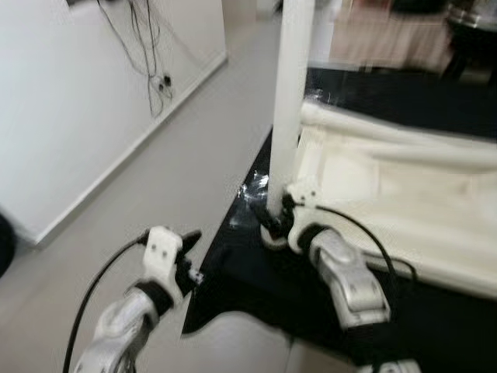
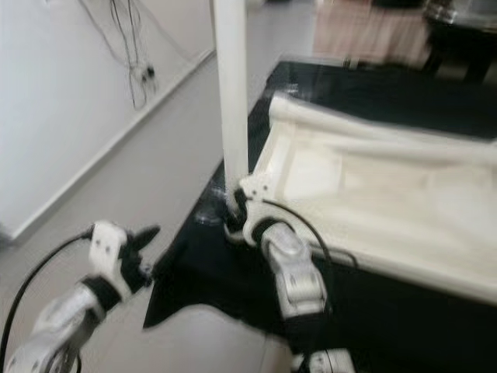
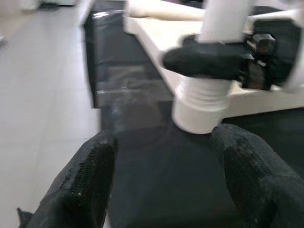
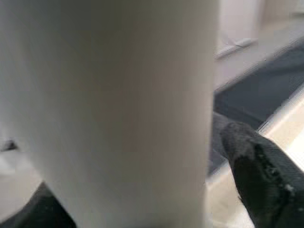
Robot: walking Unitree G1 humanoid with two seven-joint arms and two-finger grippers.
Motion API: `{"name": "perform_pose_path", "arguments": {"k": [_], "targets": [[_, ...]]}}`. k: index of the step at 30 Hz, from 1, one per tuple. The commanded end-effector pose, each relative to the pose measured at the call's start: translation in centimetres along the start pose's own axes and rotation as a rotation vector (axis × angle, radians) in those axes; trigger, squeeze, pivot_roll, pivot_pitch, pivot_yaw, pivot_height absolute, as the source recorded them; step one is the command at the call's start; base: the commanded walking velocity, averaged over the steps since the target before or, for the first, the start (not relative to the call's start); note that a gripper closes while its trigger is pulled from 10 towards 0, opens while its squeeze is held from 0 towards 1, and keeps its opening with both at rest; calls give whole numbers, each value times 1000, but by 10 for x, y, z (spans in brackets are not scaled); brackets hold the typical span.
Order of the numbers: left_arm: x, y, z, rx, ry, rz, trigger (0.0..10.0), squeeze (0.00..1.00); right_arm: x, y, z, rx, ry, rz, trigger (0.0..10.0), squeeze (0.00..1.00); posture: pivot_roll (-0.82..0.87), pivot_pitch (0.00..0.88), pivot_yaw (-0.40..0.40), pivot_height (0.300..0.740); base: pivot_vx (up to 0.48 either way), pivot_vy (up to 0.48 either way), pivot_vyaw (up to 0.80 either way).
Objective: Building children table
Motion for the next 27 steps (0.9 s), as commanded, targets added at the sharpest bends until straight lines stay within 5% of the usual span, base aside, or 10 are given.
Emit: {"name": "perform_pose_path", "arguments": {"k": [1,3,5,11,12,13,14,22,27], "targets": [[0,-6,-1,29,-29,7,10000,0,7,8,3,-31,121,16,10000,0,60,149,37,740,0,0,0],[-6,-9,1,33,-86,1,10000,0,8,19,1,-64,347,-23,10000,0,66,139,27,740,0,0,0],[-10,-11,3,35,-119,2,10000,0,5,22,0,-67,432,-52,10000,0,67,134,20,740,0,0,0],[-17,-14,7,30,-182,-8,10000,0,-10,27,6,-62,531,-45,10000,0,67,125,9,740,0,0,0],[-18,-14,10,25,-197,-8,10000,0,-13,30,8,-70,545,-36,8235,0,63,119,9,740,0,0,0],[-19,-13,12,21,-208,-7,10000,0,-15,31,9,-75,552,-31,8235,0,63,119,9,740,0,0,0],[-21,-14,14,27,-236,-3,10000,0,-17,33,11,-84,551,-24,0,0,58,116,16,740,0,0,0],[-27,-19,12,60,-306,-3,10000,0,-21,31,8,-90,577,-24,0,0,47,117,22,740,0,0,0],[-21,-17,15,37,-272,-25,10000,0,-35,27,1,-60,421,-81,0,0,-4,123,15,740,0,0,0]]}}
Point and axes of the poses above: a point about 5 cm out from each wrist's last joint towards the gripper, its own z axis pointing out of the wrist towards the gripper, its own y axis along the axis of the wrist's last joint, x = y × z, the point moved 2 cm from there along z, pointing out of the wrist towards the gripper, and after that the axes turned 3 degrees about -z, right-handed, at the moved point
